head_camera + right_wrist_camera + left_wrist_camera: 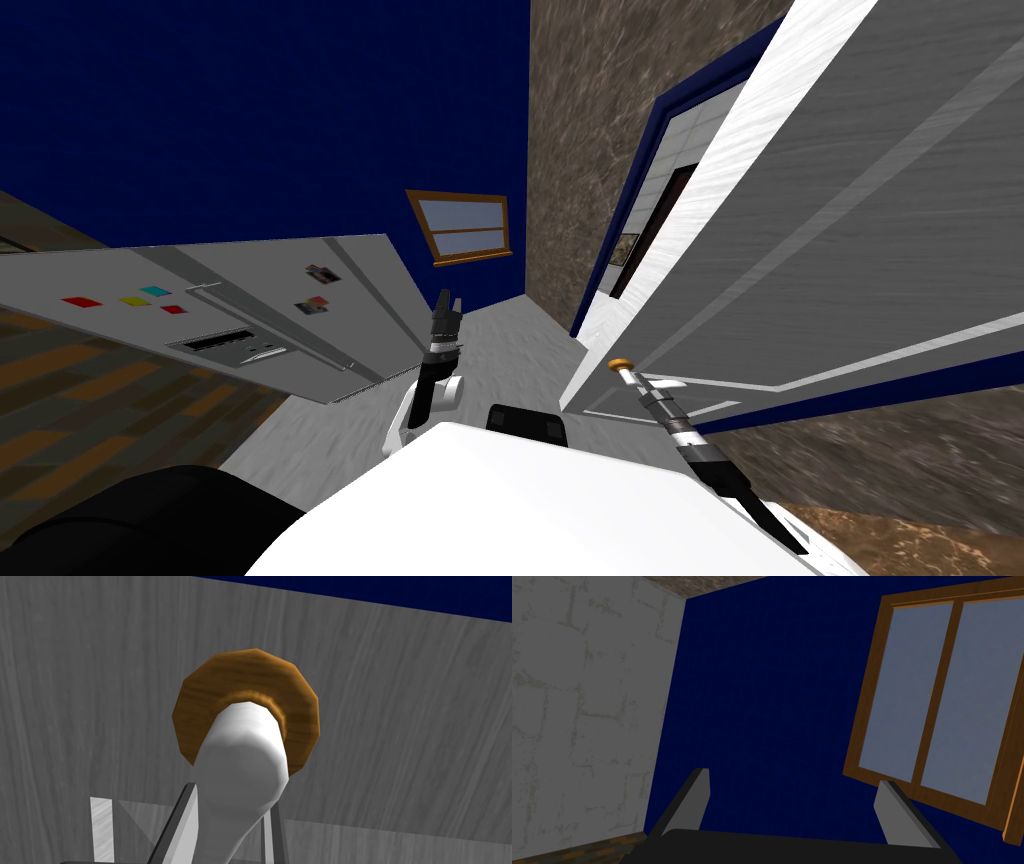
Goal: Pull the door open
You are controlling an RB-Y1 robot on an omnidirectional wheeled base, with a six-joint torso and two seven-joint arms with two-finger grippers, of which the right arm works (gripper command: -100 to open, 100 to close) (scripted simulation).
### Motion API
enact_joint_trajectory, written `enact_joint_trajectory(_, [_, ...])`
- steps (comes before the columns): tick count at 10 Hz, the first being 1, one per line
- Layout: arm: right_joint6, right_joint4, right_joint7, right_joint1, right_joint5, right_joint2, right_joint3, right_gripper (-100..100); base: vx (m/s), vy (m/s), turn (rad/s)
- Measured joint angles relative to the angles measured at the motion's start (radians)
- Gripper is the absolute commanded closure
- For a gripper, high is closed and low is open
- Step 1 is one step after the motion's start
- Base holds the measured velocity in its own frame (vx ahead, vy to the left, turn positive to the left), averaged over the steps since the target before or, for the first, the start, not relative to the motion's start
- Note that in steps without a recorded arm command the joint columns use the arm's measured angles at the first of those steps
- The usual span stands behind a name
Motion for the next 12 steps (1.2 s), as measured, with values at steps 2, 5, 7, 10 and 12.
enact_joint_trajectory(2, [-0.012,0.01,-0.002,0.0,-0.002,0.0,0.004,100,0.0,0.006,0.021])
enact_joint_trajectory(5, [-0.022,0.009,-0.003,0.009,-0.005,-0.005,0.007,100,0.0,-0.001,-0.003])
enact_joint_trajectory(7, [-0.021,0.006,-0.003,0.01,-0.005,-0.005,0.007,100,0.0,-0.002,-0.004])
enact_joint_trajectory(10, [-0.02,0.006,-0.003,0.011,-0.005,-0.005,0.006,100,0.0,0.0,0.001])
enact_joint_trajectory(12, [-0.024,-0.007,-0.001,0.025,-0.011,-0.011,0.009,100,-0.011,-0.008,0.029])
